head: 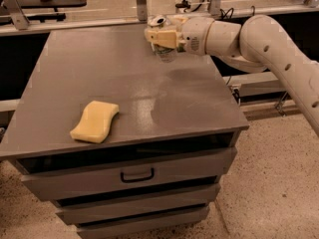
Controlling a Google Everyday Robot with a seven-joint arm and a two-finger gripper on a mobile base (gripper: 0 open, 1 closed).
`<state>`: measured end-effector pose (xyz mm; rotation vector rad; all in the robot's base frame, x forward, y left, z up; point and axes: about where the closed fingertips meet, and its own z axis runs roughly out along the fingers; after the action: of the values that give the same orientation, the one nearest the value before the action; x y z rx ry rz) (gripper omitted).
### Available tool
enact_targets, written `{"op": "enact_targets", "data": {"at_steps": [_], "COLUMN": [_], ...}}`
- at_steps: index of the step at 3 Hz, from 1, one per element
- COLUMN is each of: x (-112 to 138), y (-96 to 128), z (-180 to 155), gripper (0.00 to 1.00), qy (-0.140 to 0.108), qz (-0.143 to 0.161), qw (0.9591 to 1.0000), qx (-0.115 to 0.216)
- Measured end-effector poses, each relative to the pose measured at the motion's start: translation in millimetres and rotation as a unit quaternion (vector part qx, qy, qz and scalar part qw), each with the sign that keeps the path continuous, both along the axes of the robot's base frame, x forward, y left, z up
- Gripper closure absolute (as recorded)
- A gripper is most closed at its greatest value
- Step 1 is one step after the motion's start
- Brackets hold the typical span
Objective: Place 7up can upright
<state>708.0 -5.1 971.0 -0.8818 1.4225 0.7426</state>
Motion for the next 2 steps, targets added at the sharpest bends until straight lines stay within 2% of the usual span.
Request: {"op": "enact_targets", "data": {"at_steps": [1,2], "x": [-3.5,-12.0], "y": [-7.8,9.7], "z": [8.1,21.9], "gripper": [1.00,1.00], "qy": [-0.038,-0.054], "qz": [0.008,0.025], "qw": [0.9958,0.9936], "qx": [0.083,0.096]}}
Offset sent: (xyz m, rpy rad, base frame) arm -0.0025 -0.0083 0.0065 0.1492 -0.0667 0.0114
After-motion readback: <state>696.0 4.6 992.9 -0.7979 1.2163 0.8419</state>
